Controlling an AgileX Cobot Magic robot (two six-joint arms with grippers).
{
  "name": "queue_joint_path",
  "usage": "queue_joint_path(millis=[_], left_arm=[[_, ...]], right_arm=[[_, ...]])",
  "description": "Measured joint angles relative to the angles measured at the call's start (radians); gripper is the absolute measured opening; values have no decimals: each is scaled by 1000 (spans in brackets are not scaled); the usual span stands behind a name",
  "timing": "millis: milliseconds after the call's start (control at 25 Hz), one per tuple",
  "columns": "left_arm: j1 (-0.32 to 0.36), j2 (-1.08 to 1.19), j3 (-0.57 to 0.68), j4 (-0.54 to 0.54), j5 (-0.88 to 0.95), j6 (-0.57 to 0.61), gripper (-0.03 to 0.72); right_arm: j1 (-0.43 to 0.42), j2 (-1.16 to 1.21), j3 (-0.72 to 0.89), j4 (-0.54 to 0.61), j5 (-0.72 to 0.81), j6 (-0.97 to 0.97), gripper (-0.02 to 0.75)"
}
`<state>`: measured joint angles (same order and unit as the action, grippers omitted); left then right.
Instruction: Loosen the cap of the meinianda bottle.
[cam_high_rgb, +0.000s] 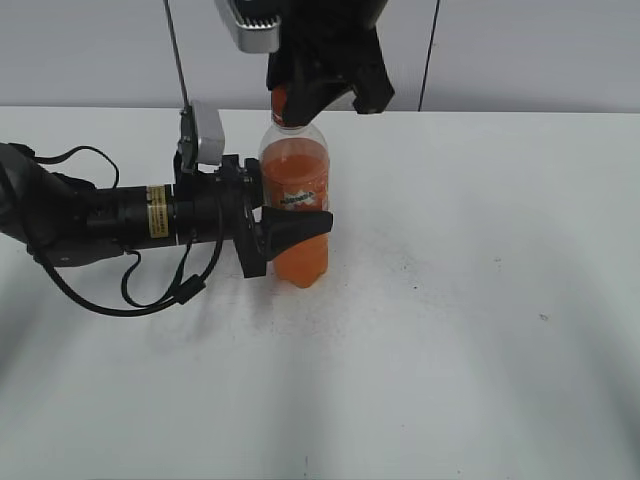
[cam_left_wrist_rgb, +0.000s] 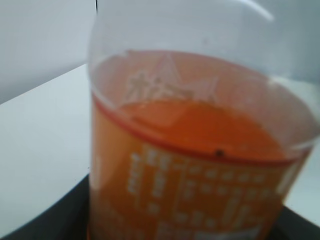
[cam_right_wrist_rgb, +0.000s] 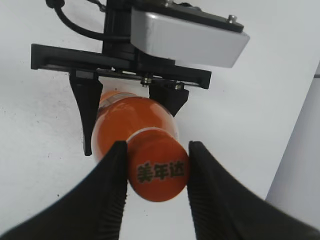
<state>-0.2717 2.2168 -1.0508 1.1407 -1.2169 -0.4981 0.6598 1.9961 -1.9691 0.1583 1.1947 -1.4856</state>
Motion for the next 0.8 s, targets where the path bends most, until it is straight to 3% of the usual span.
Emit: queue_joint_path(millis=[280, 800], left_arm=[[-2, 0, -1, 7, -3, 0, 425], [-3, 0, -1, 30, -10, -22, 425]], right_arm=[[0, -11, 0, -6, 17, -101, 273], [0, -16, -1, -9, 32, -120, 274]])
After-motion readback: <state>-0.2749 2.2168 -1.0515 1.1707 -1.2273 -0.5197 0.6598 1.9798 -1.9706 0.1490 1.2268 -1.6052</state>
